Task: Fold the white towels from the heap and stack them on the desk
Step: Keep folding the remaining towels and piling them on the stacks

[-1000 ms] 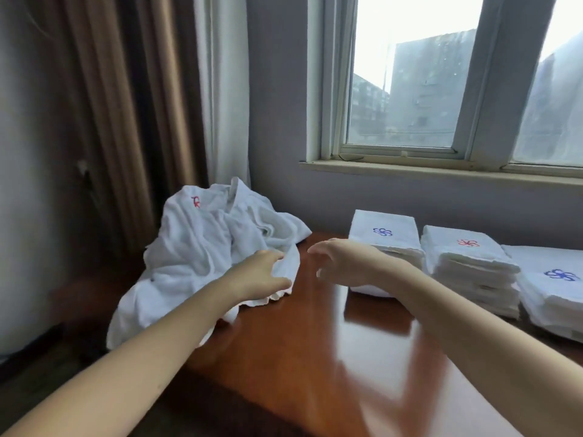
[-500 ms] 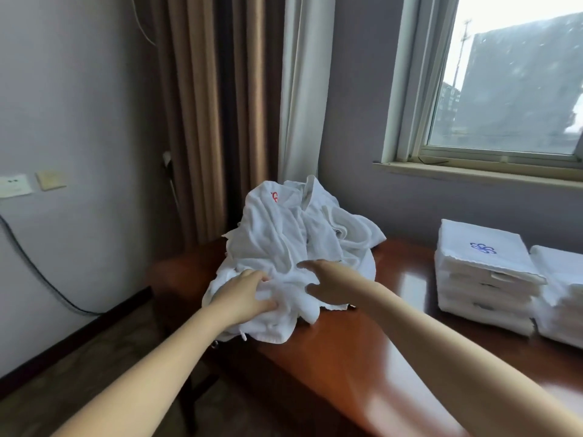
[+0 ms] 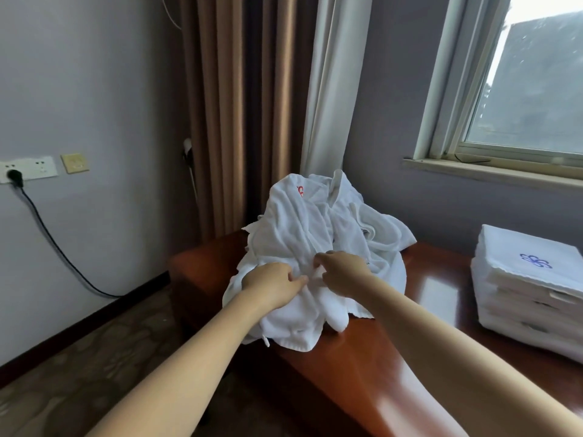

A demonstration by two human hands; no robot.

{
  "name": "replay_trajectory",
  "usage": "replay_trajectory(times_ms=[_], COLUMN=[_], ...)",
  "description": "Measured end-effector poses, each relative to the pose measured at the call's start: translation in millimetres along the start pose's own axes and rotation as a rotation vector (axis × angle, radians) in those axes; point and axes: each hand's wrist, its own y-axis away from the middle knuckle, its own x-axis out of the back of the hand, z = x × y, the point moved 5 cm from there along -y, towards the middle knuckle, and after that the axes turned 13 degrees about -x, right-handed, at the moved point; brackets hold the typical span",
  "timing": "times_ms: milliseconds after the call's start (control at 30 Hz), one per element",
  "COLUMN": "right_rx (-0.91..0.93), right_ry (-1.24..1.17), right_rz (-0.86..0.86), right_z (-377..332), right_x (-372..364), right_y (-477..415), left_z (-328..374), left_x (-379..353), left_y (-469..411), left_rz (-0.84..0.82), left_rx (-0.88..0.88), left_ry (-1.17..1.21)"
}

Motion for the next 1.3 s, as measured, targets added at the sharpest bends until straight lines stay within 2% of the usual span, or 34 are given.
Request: replay_trajectory(times_ms=[167,333,467,600,667,733,833,900,967,1100,1233,1300], right_rx=[0.136,0.226,0.139,-0.019,-0.086,-0.138,-0.195,-0.272,-0.296,-0.348,-0.434,-0.459], right_ry=[-0.290,-0.595,-0.740,-0.813,-0.770,-0.658,-0.210,0.017,0.050,-0.100,0.045,0.208], right_rz=[0.167,0.246,0.299,0.211,0.132,-0.017,-0.308,-0.435,-0.477,-0.486,-0.578,-0.650], right_z=[-2.7,-7.1,17.9,49.5,68.3,87.6,110.1,127.7,144.5,177.6,200.5,209.6], right_x=[28.4,63.6,84.9,89.2,90.4,88.7,67.4,49.6,44.5,55.4,52.6,52.5], right_y=[4.9,28.4,42.9,59.5,70.1,82.7,104.0,114.7,125.6,157.6,186.9,205.8], left_z=[3.9,19.6,40.5,66.7,75.8,82.5,95.3,104.1,111.8,124.6,151.4,175.9], left_x=[3.4,24.8,27.0,27.0,21.1,15.1,2.6,-7.7,-17.2,-39.8,-71.3,-85.0], left_y=[-10.4,-11.3,-5.9,4.3,6.2,5.6,5.9,6.6,7.4,12.0,21.8,28.1], left_rz=[0.041,0.305,0.277,0.289,0.297,0.304,0.224,0.140,0.072,-0.084,-0.234,-0.266], left_rx=[-0.040,-0.233,-0.350,-0.399,-0.388,-0.360,-0.335,-0.349,-0.367,-0.366,-0.405,-0.507], left_ry=[0.052,0.188,0.426,0.524,0.507,0.467,0.371,0.277,0.215,0.143,0.124,0.122])
